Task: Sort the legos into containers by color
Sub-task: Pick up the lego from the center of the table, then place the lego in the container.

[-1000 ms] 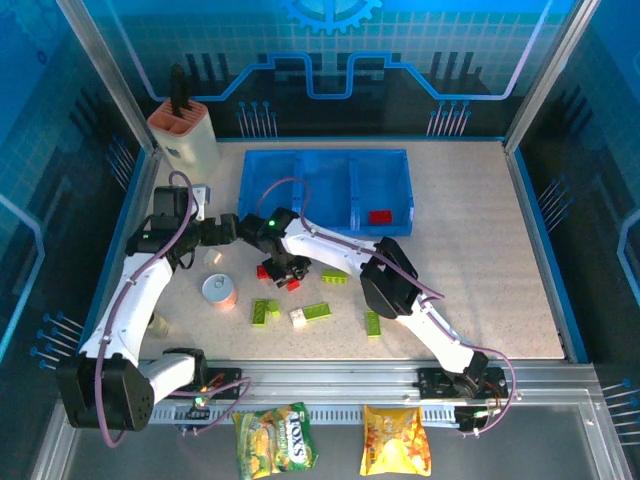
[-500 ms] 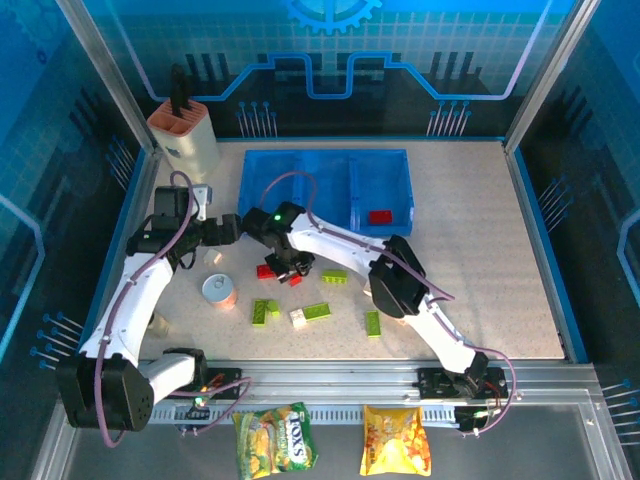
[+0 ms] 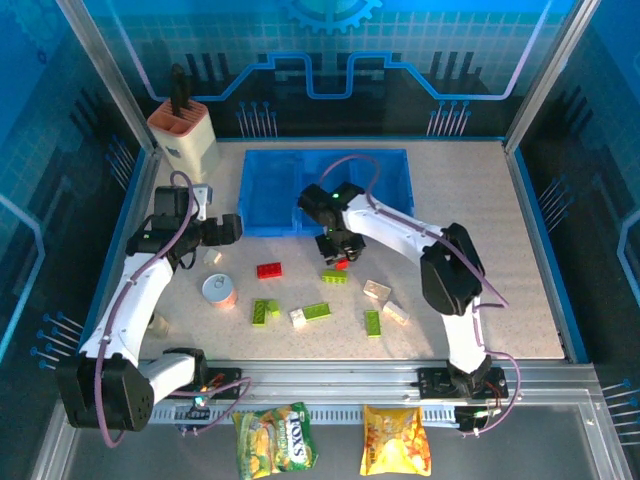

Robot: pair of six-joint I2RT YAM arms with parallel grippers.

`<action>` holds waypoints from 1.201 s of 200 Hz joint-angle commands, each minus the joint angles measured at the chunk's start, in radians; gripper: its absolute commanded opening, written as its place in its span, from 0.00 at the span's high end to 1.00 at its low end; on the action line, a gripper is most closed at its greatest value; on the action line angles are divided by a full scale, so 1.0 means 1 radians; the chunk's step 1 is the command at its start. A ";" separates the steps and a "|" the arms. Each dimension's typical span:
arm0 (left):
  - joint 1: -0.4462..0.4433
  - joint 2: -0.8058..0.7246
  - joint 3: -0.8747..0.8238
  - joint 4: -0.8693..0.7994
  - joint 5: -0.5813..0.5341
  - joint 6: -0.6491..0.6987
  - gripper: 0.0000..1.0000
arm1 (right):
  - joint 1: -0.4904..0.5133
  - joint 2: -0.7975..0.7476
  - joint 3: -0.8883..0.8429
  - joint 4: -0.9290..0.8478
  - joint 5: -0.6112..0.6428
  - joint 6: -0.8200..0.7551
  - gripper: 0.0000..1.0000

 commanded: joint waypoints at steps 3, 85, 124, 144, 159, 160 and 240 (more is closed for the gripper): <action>-0.005 -0.005 -0.004 0.002 0.025 0.007 0.01 | -0.064 -0.106 -0.101 0.028 0.024 -0.016 0.63; -0.005 0.001 -0.001 0.001 0.024 0.008 0.01 | -0.232 -0.206 -0.225 0.059 0.016 -0.078 0.63; -0.004 0.001 -0.002 0.000 0.022 0.008 0.01 | -0.261 -0.157 -0.140 0.052 0.005 -0.103 0.63; -0.004 0.001 -0.003 0.000 0.022 0.008 0.01 | -0.279 -0.127 -0.084 0.043 0.000 -0.114 0.63; -0.005 -0.001 -0.002 0.000 0.021 0.008 0.01 | -0.293 -0.100 -0.034 0.035 -0.003 -0.125 0.63; -0.005 -0.001 -0.001 0.000 0.022 0.008 0.01 | -0.293 -0.100 -0.034 0.035 -0.003 -0.125 0.63; -0.005 -0.002 -0.004 0.002 0.020 0.008 0.01 | -0.372 0.104 0.248 -0.021 -0.013 -0.184 0.63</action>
